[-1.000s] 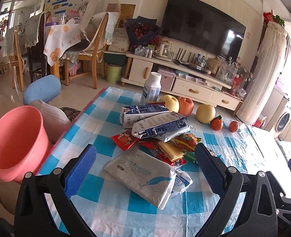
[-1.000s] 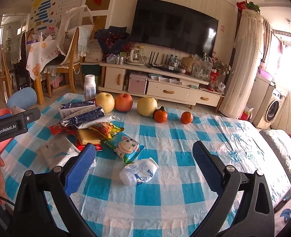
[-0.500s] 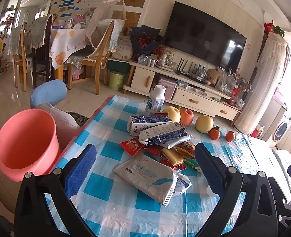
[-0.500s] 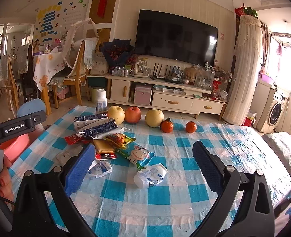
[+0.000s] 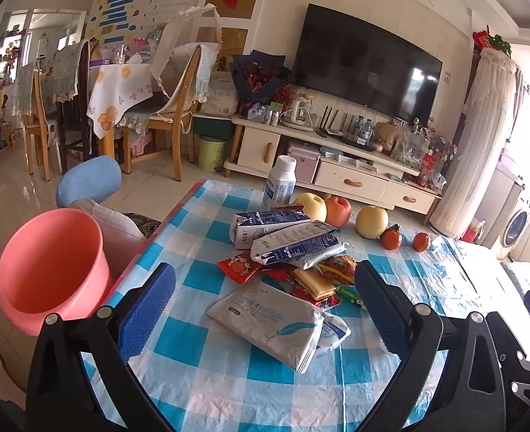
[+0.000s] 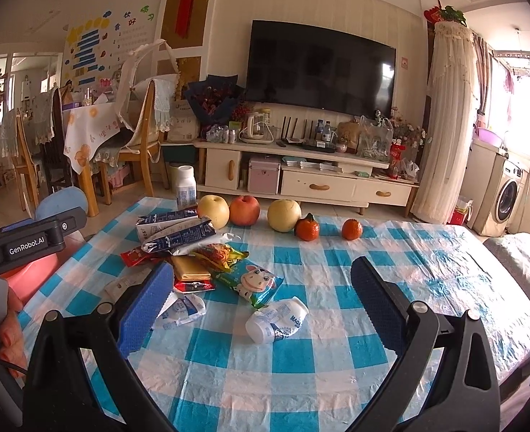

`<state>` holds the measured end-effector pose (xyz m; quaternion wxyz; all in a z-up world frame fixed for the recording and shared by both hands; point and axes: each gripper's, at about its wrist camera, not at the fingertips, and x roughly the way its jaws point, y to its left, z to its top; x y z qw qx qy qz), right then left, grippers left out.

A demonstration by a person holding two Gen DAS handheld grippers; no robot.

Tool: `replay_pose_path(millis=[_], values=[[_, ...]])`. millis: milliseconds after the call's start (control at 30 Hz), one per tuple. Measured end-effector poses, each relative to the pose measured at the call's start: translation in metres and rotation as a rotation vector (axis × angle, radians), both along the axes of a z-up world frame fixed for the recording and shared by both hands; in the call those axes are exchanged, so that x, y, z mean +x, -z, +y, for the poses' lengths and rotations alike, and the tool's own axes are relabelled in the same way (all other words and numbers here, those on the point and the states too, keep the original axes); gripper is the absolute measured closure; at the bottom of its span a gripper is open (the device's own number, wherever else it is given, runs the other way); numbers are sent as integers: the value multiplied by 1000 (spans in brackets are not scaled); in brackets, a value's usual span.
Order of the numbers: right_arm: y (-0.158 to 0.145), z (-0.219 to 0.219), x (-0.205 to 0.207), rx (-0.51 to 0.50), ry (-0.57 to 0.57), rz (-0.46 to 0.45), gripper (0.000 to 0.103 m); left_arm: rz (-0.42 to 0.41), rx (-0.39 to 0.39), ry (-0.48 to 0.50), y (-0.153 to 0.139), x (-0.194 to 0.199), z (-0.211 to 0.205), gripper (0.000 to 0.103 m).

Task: Collect trash
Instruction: 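Reach left tool to grey wipes package while right tool reaches white MAGIC yogurt bag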

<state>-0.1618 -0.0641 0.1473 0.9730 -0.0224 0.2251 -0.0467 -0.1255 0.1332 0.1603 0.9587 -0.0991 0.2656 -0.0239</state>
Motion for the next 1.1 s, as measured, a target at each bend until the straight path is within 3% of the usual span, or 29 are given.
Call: replay_pose_path(millis=[567,900,1100], values=[[21,-15,7,19,-16,16,4,1,50,-3,6,4,-11,4],[39,-21,17,18,-21,28,4,35,87,-11,25,15,-12,4],[57,-31,31,55,-34,90,4,70,108,22,42,23,-14,4]])
